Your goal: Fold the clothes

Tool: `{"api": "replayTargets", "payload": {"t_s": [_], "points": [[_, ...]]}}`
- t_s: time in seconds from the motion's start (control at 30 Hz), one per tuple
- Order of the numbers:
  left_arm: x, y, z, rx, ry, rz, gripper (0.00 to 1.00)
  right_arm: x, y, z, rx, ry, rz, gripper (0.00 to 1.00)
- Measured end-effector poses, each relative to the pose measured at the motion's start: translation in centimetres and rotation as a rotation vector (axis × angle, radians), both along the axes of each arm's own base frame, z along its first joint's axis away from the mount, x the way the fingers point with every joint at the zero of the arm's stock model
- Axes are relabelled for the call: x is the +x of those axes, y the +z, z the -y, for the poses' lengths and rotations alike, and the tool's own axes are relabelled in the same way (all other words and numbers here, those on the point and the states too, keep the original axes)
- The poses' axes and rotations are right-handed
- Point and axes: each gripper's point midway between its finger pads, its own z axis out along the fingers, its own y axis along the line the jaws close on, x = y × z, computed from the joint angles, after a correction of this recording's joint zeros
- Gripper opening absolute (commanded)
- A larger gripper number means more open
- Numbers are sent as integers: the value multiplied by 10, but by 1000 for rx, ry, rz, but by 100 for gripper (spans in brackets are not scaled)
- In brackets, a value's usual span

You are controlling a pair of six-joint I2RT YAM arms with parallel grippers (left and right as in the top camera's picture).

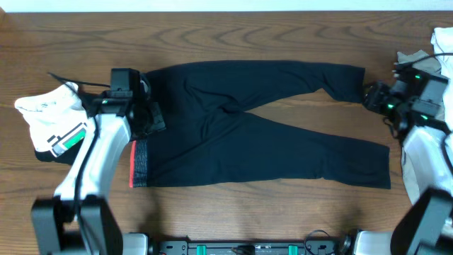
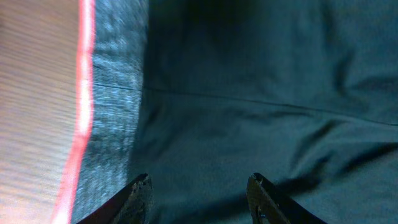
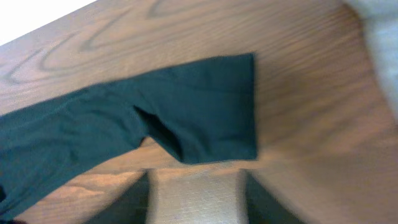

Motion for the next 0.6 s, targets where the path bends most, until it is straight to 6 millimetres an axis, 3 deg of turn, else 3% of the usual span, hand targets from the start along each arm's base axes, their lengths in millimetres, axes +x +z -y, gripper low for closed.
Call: {"api": "replayTargets", "payload": {"t_s": [0.17, 0.33, 0.53, 0.6], "points": [[-3, -42, 9, -19, -33, -118, 52, 16, -46, -29, 30, 84, -53, 24], [-13, -72, 18, -21, -62, -213, 52, 24, -80, -39, -3, 80, -123, 32], [-15, -78, 25, -17, -86, -231, 52, 40, -108, -29, -84, 32, -183, 34], [-16, -78, 26, -17, -88, -236, 52, 44, -110, -25, -99, 19, -183, 35]]}}
